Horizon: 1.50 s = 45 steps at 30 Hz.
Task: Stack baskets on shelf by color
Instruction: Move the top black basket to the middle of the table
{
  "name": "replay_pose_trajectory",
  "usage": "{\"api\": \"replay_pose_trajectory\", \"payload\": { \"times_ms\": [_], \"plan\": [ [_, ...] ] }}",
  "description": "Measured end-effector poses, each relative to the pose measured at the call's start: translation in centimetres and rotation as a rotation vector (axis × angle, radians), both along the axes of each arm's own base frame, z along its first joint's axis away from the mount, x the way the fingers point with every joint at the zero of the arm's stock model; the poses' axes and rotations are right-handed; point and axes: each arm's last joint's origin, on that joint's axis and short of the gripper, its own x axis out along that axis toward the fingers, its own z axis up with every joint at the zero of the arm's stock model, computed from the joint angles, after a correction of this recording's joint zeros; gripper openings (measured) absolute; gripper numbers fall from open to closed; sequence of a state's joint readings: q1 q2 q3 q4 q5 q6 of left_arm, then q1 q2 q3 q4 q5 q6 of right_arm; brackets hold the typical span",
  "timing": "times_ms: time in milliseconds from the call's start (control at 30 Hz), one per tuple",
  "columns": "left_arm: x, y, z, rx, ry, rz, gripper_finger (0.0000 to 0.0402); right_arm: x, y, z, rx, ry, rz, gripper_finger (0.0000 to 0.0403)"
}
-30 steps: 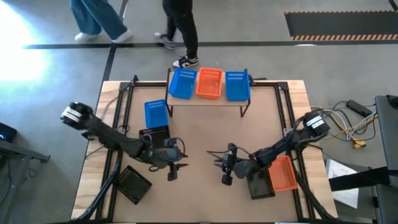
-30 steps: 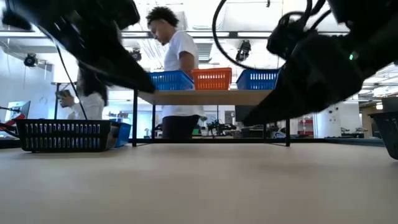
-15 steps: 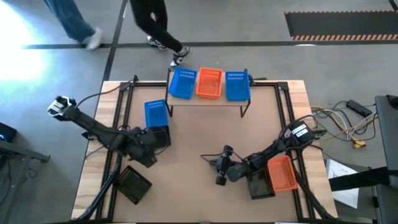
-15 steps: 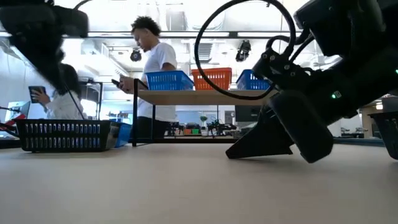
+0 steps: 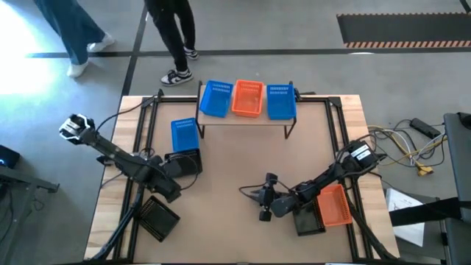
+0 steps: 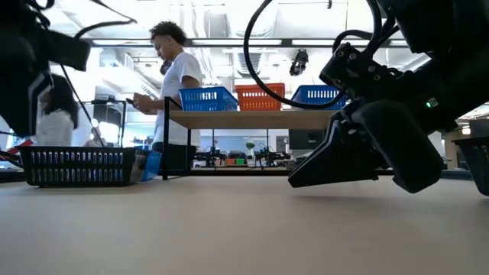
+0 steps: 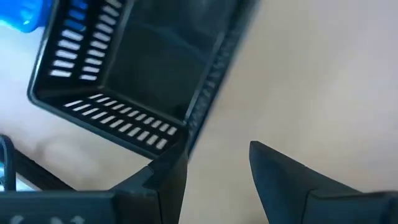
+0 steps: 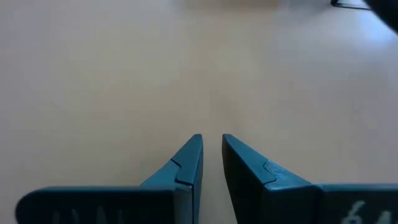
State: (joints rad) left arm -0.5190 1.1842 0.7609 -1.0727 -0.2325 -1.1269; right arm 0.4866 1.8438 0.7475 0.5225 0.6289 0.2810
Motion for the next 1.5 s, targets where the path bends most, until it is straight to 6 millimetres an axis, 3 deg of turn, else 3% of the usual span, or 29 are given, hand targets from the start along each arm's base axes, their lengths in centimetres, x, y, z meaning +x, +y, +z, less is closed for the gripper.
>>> {"api": "replay_pose_trajectory", "payload": {
  "times_ms": [233, 500, 667, 767, 1033, 1500],
  "plan": [
    [0.2, 0.1, -1.4, 0.028, -0.033, 0.216, 0.0157, 0.1, 0.0, 0.0, 0.012, -0.012, -0.005, 0.0054],
    [-0.7, 1.2, -1.5, 0.056, -0.301, 0.28, 0.0158, 0.2, -0.1, 0.0, 0.011, -0.012, -0.011, 0.0054],
    [-0.8, 1.2, -3.2, -0.026, -0.444, 0.118, 0.0158, 0.4, -0.7, 0.0, 0.013, -0.016, -0.029, 0.0054],
    [-1.0, 1.1, -3.9, -0.043, -0.425, -0.042, 0.0158, 0.7, -1.1, 0.2, 0.021, -0.034, -0.045, 0.0054],
    [-0.8, 1.0, -5.2, 0.059, -0.327, -0.211, 0.0128, 1.4, -2.0, 0.6, 0.042, -0.083, -0.075, 0.0054],
    [1.2, -0.2, -3.9, 0.107, -0.296, -0.388, 0.0028, 1.3, -2.0, 2.6, -0.024, -0.101, -0.026, 0.0054]
  ]
}}
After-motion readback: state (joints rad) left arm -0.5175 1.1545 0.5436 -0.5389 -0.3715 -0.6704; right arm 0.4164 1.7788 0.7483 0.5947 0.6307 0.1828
